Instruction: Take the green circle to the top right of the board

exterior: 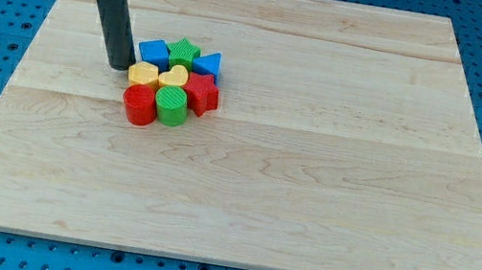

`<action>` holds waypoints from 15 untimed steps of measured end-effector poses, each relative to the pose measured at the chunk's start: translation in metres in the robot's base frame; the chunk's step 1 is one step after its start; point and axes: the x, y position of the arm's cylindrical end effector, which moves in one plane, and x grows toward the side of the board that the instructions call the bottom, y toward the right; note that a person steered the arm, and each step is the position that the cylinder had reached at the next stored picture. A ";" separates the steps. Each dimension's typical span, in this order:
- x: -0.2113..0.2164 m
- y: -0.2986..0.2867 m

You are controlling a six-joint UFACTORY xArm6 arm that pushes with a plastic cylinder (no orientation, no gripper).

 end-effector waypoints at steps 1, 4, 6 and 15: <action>0.025 0.000; 0.084 0.124; 0.072 0.178; -0.143 0.299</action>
